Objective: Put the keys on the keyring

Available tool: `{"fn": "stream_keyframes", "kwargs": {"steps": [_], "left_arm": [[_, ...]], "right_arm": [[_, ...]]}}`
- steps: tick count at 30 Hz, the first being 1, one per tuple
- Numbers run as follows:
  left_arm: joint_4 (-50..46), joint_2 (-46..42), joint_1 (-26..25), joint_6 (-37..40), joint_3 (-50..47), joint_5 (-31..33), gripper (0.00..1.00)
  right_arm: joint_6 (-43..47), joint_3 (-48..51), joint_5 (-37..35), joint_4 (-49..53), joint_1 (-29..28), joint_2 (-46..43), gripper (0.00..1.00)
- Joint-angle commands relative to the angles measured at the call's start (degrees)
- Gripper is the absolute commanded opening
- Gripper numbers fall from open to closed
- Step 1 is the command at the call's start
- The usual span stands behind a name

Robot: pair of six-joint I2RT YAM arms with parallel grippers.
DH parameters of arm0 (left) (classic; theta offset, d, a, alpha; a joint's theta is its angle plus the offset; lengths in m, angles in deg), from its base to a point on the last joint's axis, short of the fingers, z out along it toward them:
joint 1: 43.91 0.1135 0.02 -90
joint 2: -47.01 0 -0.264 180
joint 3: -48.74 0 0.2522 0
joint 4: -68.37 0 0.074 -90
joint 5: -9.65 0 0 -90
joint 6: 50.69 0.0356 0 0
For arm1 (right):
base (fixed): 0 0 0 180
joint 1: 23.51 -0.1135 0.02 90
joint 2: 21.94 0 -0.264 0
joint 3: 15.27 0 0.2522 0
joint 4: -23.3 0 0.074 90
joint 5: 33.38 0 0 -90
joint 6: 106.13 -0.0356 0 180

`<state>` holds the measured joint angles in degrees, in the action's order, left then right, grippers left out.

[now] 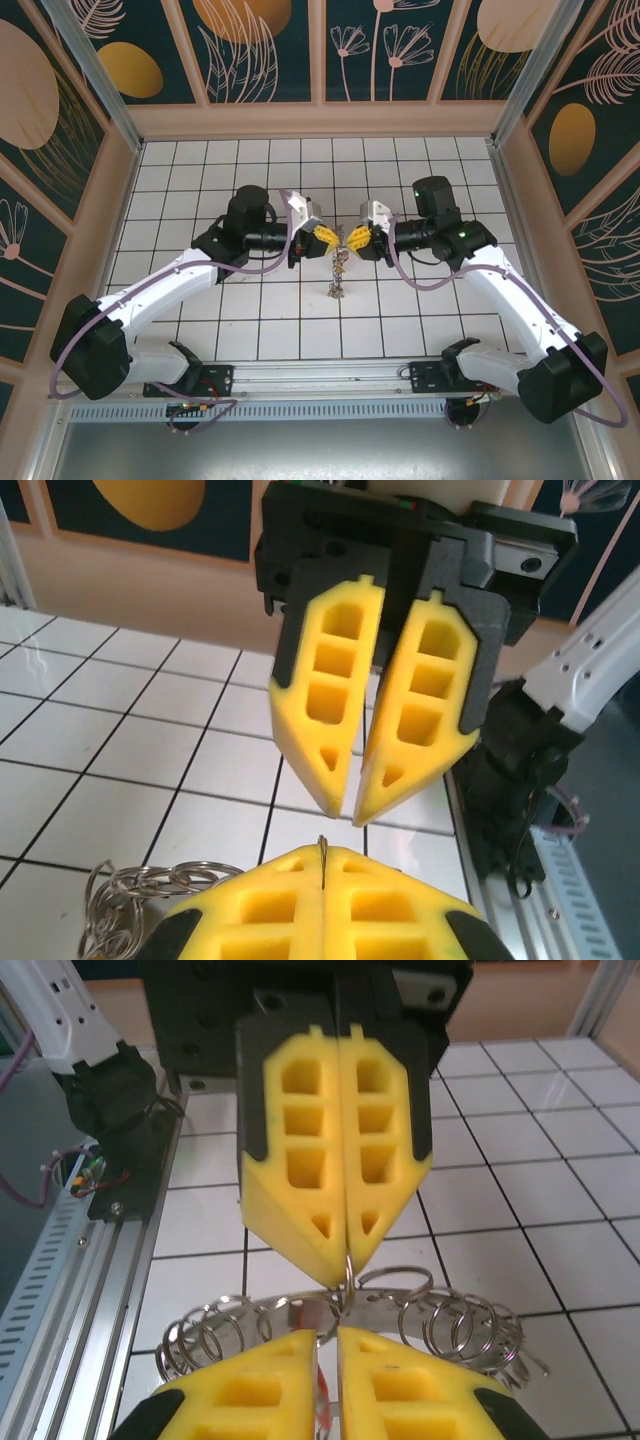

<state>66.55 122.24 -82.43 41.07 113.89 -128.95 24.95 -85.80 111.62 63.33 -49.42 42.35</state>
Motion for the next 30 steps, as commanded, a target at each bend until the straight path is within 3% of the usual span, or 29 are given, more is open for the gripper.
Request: {"fn": "stream_keyframes", "kwargs": {"steps": [1, 5, 12, 21, 30], "left_arm": [[21.58, -1.09, 0.12, -12.19, -3.29, -5.26, 0.00], [39.15, 0.15, 0.13, -23.16, -8.12, -5.05, 0.00], [54.91, 1.65, 0.12, -31.67, -12.39, -2.97, 0.00], [58.31, 3.85, -0.85, -32.72, -12.99, -2.02, 0.00], [59.54, 4.95, -1.12, -32.56, -12.87, -0.90, 0.00]], "right_arm": [[-1.60, 0.81, 5.02, -4.28, 0.24, -0.65, 0.14], [-2.88, 0.99, 6.21, -6.31, 0.03, -0.01, 0.17], [-3.84, 1.80, 6.92, -8.49, -0.37, 0.00, 0.20], [-6.63, 2.15, 7.76, -12.62, -3.83, 1.17, 0.18], [-7.86, 2.46, 4.39, -14.84, -6.26, 2.68, 0.01]]}}
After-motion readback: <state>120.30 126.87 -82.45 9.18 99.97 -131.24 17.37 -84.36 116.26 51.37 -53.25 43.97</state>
